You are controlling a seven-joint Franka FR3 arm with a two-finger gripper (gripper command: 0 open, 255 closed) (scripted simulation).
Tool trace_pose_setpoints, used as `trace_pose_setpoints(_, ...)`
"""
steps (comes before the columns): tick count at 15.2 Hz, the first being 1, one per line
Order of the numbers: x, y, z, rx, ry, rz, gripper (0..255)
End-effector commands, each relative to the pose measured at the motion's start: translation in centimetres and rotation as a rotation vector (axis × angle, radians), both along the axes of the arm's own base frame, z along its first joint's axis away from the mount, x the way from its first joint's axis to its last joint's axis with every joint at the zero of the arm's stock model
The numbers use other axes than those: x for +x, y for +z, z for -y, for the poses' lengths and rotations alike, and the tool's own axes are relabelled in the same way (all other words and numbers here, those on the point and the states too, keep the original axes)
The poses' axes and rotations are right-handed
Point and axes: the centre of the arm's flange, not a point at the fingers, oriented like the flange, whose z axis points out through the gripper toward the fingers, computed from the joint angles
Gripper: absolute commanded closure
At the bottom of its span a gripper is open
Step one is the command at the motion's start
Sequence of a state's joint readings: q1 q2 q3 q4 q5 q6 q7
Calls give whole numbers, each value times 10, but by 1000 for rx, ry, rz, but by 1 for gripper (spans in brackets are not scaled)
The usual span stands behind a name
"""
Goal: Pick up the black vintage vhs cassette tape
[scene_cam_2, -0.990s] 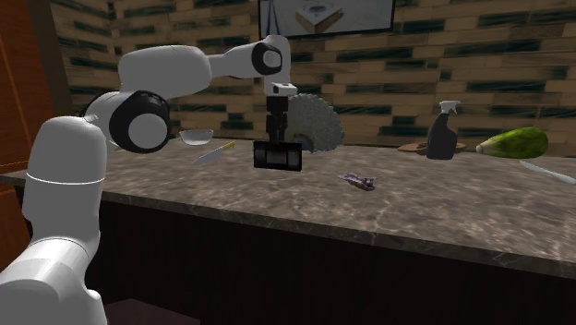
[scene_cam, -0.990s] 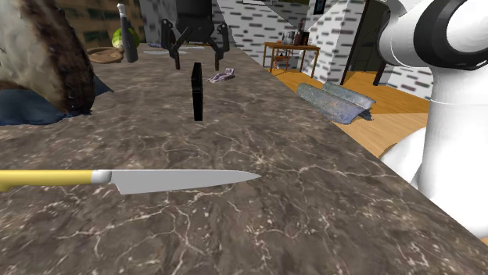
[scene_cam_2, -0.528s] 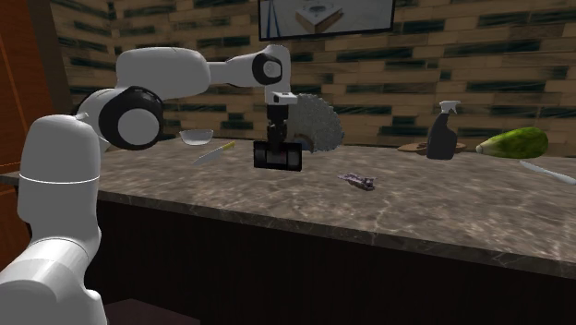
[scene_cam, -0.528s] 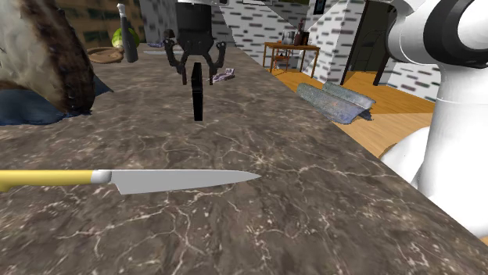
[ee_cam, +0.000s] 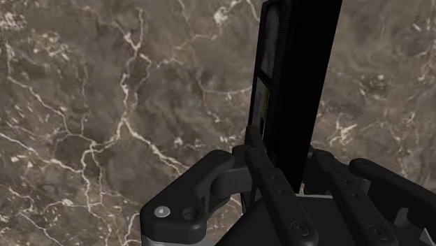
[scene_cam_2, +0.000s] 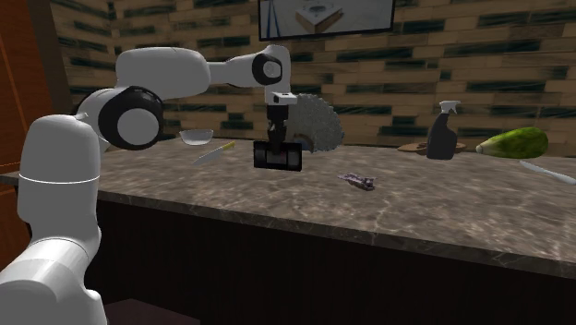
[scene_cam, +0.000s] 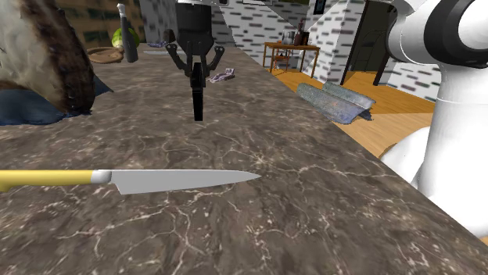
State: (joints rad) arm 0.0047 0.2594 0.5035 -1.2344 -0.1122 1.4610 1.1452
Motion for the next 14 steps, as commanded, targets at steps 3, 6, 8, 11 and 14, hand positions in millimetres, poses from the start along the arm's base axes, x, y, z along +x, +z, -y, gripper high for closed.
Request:
trace_pose_setpoints(3,0,10,0,0,0,0,255)
trace_pose_setpoints(6,0,26,0,0,0,0,255)
trace_pose_setpoints(8,0,37,0,0,0,0,255)
trace_pose_setpoints(11,0,53,0,0,0,0,255)
trace_pose_setpoints(14,0,68,0,0,0,0,255)
